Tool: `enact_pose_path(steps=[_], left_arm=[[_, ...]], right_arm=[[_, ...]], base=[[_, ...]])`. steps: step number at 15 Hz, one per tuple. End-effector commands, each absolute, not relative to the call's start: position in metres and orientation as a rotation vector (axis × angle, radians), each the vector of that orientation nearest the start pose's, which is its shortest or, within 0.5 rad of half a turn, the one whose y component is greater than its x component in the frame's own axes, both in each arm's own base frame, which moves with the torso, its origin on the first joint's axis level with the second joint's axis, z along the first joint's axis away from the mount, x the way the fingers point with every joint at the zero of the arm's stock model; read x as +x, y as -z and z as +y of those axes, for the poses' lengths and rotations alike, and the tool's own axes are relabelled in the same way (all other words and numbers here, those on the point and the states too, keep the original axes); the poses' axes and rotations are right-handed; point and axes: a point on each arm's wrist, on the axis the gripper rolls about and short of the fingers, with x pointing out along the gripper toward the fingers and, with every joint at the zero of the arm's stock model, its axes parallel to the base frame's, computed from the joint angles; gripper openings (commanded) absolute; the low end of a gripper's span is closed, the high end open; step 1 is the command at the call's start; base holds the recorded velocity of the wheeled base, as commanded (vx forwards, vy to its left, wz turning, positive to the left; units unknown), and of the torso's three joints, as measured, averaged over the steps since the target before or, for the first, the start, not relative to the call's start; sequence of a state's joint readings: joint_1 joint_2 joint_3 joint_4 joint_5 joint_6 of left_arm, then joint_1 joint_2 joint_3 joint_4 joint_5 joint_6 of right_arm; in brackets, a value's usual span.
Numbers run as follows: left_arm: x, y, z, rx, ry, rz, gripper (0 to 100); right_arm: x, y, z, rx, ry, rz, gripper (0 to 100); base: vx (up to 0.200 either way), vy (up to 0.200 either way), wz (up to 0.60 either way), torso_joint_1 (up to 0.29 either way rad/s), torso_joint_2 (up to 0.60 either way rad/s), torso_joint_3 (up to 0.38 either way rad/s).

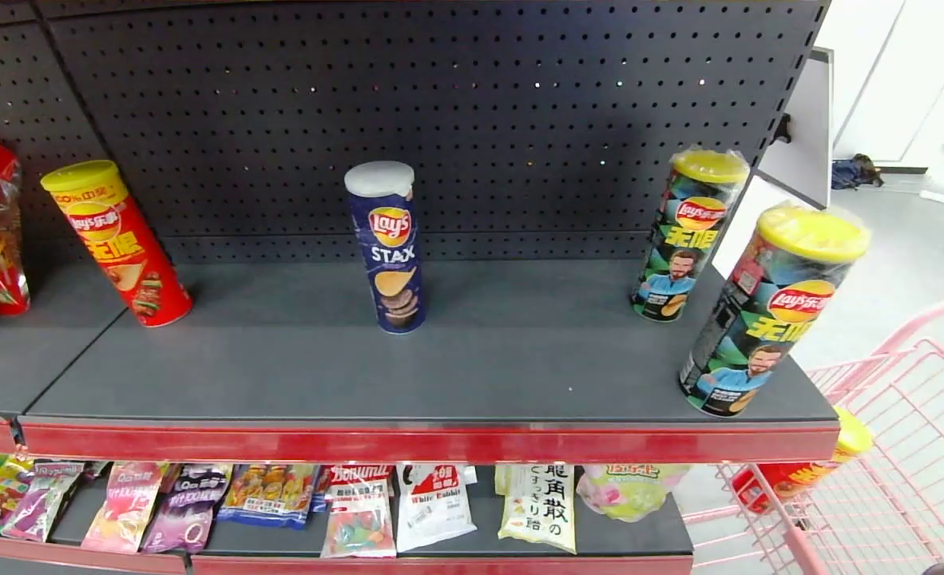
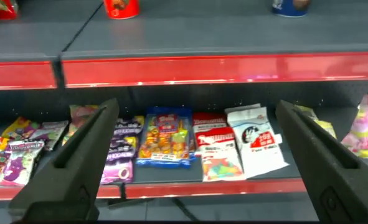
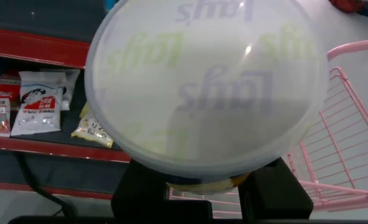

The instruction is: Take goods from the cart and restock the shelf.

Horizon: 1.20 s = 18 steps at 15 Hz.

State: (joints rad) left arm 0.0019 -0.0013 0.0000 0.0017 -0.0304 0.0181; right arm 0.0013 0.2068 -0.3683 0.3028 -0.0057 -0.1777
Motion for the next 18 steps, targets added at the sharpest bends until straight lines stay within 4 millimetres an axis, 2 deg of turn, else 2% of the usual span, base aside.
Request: enact_pose_path(steps=[1, 3, 8, 11, 15, 18], left_arm=[[-0.023, -0.075, -0.001, 0.018, 0.028, 0.001, 100], [-0.023, -0.075, -0.001, 0.018, 0.029, 0.001, 100], [-0.023, -0.075, -0.001, 0.018, 0.028, 0.001, 100], [-0.023, -0.075, -0.001, 0.020, 0.028, 0.001, 100], [-0.023, -0.075, -0.001, 0.018, 0.029, 0.001, 100], [-0.023, -0.076, -0.001, 0.015, 0.029, 0.001, 100]], right_arm=[[-0.036, -0.147, 0.000, -0.179, -0.022, 0.120, 0], [-0.037, -0.141, 0.002, -0.171, -0.133, 0.110, 0], [-0.038, -0.137, 0.002, -0.173, -0.138, 0.108, 0], [-0.038, -0.135, 0.002, -0.176, -0.141, 0.112, 0], [-0.037, -0.133, 0.002, -0.176, -0.145, 0.118, 0], [-0.037, -0.132, 0.002, -0.177, -0.153, 0.120, 0]], base=[[0.000, 0.200, 0.00, -0.002, 0.00, 0.007], [0.000, 0.200, 0.00, 0.000, 0.00, 0.005], [0.000, 0.200, 0.00, 0.004, 0.00, 0.001], [0.000, 0.000, 0.00, 0.000, 0.00, 0.000], [0.200, 0.000, 0.00, -0.006, 0.00, 0.000], [0.000, 0.000, 0.00, 0.000, 0.00, 0.000]])
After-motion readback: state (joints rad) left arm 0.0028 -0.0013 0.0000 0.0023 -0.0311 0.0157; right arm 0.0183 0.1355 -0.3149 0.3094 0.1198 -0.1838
